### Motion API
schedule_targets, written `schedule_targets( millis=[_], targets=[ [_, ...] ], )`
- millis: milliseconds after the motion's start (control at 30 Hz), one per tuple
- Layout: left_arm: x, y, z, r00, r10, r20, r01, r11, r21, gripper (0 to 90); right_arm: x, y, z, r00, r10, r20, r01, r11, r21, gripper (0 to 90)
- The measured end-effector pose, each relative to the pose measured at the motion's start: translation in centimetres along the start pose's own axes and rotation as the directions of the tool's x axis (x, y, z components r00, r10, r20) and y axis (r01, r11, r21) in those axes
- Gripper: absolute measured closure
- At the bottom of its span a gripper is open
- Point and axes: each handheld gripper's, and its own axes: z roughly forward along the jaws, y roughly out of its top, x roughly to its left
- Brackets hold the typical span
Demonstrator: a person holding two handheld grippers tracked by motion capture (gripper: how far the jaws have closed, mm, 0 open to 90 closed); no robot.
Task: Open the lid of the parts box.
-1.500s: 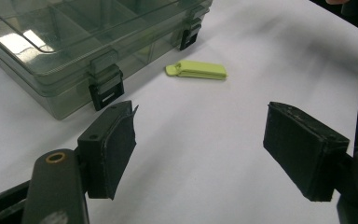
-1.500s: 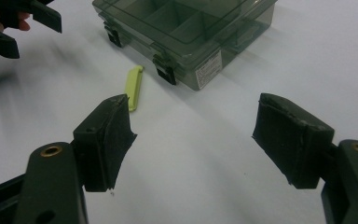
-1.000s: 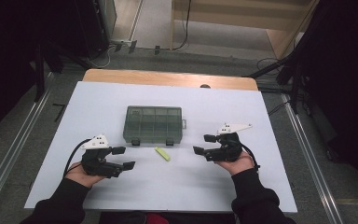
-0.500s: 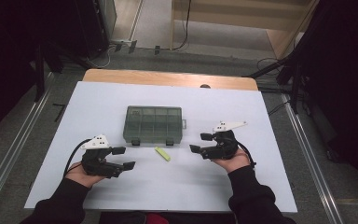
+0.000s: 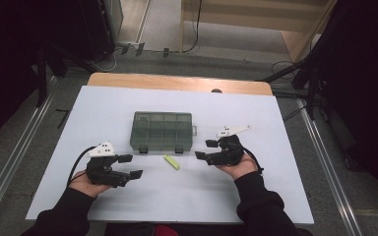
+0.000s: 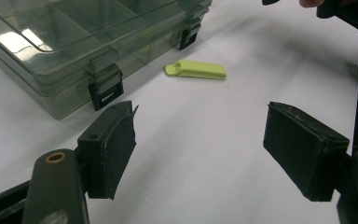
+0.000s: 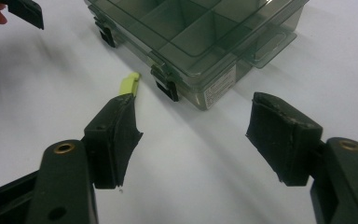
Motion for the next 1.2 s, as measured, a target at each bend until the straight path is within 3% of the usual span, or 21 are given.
schedule_targets(
  millis=[300, 433, 467, 500, 533, 567, 700, 800, 1200],
  targets=[
    [0.0, 0.0, 0.0, 1.0000, 0.002, -0.001, -0.002, 1.0000, 0.001, 24.8, -0.1, 0.2, 1.0, 0.9999, 0.000, -0.011, 0.001, 1.000, 0.027, 50.6],
    [0.0, 0.0, 0.0, 1.0000, 0.001, 0.000, -0.001, 1.0000, 0.001, 24.8, -0.4, 0.2, 1.5, 0.9998, 0.012, -0.016, -0.011, 0.999, 0.049, 66.2],
    [0.0, 0.0, 0.0, 1.0000, 0.001, 0.000, -0.001, 1.0000, 0.000, 24.8, -0.4, 0.2, 1.5, 0.9998, 0.012, -0.016, -0.011, 0.999, 0.049, 66.2],
    [0.0, 0.0, 0.0, 1.0000, 0.001, 0.000, -0.001, 1.0000, 0.000, 24.8, -0.5, 0.3, 1.7, 0.9995, 0.022, -0.024, -0.020, 0.998, 0.063, 73.4],
    [0.0, 0.0, 0.0, 1.0000, 0.002, 0.000, -0.002, 1.0000, 0.001, 24.8, -0.5, 0.3, 1.7, 0.9995, 0.022, -0.024, -0.020, 0.998, 0.063, 73.4],
    [0.0, 0.0, 0.0, 1.0000, 0.001, 0.000, -0.001, 1.0000, 0.001, 24.8, -0.5, 0.4, 1.9, 0.9993, 0.022, -0.030, -0.020, 0.997, 0.071, 81.0],
    [0.0, 0.0, 0.0, 1.0000, 0.002, 0.000, -0.002, 1.0000, -0.001, 24.8, -0.6, 0.5, 2.3, 0.9991, 0.025, -0.035, -0.022, 0.995, 0.094, 90.0],
    [0.0, 0.0, 0.0, 1.0000, 0.002, -0.001, -0.002, 1.0000, 0.000, 24.8, -0.7, 0.7, 2.9, 0.9988, 0.033, -0.035, -0.028, 0.991, 0.127, 90.0],
    [0.1, 0.0, 0.0, 1.0000, 0.003, -0.001, -0.003, 1.0000, 0.002, 24.8, -0.9, 0.8, 3.6, 0.9986, 0.037, -0.037, -0.033, 0.993, 0.118, 90.0]
  ],
)
